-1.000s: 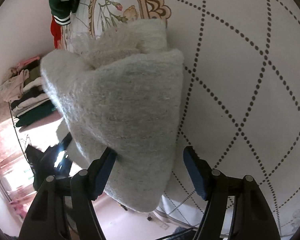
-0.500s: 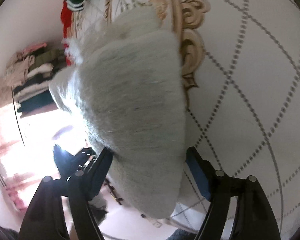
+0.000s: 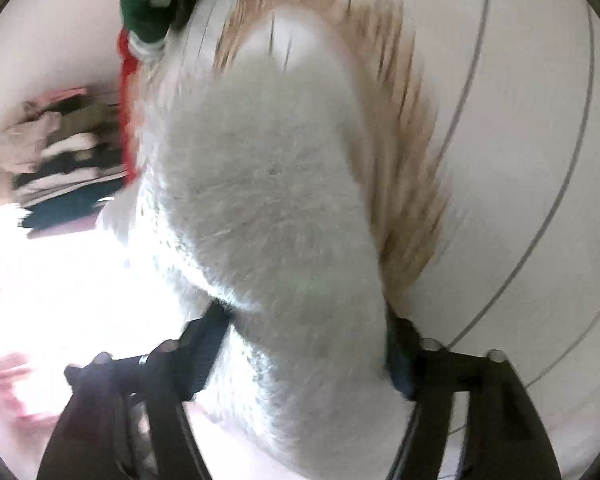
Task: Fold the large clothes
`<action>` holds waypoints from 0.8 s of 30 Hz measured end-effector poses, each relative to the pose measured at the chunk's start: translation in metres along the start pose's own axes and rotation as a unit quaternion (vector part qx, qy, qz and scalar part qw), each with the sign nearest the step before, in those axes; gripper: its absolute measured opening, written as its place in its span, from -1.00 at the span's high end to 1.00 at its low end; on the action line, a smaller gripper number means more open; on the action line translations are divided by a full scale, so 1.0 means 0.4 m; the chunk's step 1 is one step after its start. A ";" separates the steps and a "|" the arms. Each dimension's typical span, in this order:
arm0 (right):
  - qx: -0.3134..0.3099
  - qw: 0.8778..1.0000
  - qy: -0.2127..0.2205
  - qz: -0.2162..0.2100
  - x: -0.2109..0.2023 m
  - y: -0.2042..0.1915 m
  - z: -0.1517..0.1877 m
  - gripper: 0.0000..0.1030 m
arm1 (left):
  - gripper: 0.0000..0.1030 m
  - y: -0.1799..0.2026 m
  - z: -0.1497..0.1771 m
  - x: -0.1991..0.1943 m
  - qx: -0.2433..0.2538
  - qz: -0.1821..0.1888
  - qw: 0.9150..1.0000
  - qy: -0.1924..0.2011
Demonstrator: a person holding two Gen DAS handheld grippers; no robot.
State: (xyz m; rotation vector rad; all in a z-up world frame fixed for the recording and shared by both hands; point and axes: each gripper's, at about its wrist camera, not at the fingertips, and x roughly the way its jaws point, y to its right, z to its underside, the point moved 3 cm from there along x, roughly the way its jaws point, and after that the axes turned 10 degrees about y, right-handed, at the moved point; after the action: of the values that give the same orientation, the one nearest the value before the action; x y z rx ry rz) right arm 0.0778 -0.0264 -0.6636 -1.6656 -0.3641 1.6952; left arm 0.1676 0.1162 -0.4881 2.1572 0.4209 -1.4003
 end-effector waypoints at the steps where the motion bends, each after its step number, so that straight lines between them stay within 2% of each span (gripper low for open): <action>1: 0.000 1.000 0.007 -0.008 -0.012 -0.005 -0.030 -0.50 | -0.79 0.013 -0.010 0.016 0.008 0.008 1.000 -0.003; 3: -0.012 1.000 0.002 -0.023 -0.018 -0.011 -0.055 -0.55 | -0.79 0.039 -0.031 0.058 0.020 0.029 0.999 -0.010; 6: -0.026 0.998 -0.025 -0.050 -0.020 0.035 -0.042 -0.57 | -0.79 0.107 -0.051 0.146 0.043 0.091 0.994 -0.040; 9: -0.015 0.993 -0.076 -0.089 0.036 0.071 -0.014 -0.66 | -0.79 0.166 -0.045 0.230 0.072 0.122 0.988 -0.068; 11: -0.010 0.986 -0.107 -0.124 0.083 0.070 -0.017 -0.68 | -0.79 0.189 -0.031 0.279 0.092 0.124 0.984 -0.086; 14: -0.040 0.982 -0.117 -0.140 0.123 0.029 -0.036 -0.71 | -0.77 0.206 -0.016 0.317 0.102 0.138 0.981 -0.095; 15: -0.051 0.982 -0.114 -0.140 0.127 0.016 -0.038 -0.68 | -0.63 0.211 -0.018 0.317 0.102 0.150 0.980 -0.086; 16: -0.060 0.982 -0.108 -0.140 0.131 0.005 -0.037 -0.57 | -0.54 0.213 -0.021 0.313 0.103 0.151 0.980 -0.079; 17: -0.061 0.984 -0.097 -0.135 0.130 -0.002 -0.039 -0.46 | -0.22 0.215 -0.026 0.307 0.107 0.151 0.980 -0.069; 18: -0.059 0.985 -0.089 -0.138 0.115 0.008 -0.024 -0.28 | 0.20 0.218 -0.034 0.294 0.113 0.153 0.980 -0.058; 19: -0.058 0.985 -0.077 -0.143 0.076 0.025 -0.001 -0.10 | 0.39 0.219 -0.040 0.285 0.113 0.159 0.979 -0.052; 20: -0.051 0.986 -0.064 -0.146 0.065 0.009 0.003 -0.05 | 0.58 0.224 -0.049 0.272 0.115 0.166 0.978 -0.047; 24: -0.016 0.986 -0.048 -0.158 0.032 -0.034 0.026 0.07 | 0.68 0.241 -0.082 0.251 0.130 0.160 0.978 -0.040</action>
State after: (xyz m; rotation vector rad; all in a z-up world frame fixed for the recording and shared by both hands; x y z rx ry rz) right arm 0.0729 -0.0057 -0.6631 -1.4622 -0.6678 1.5404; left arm 0.2840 0.0547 -0.5436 2.2366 -0.1461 -1.4095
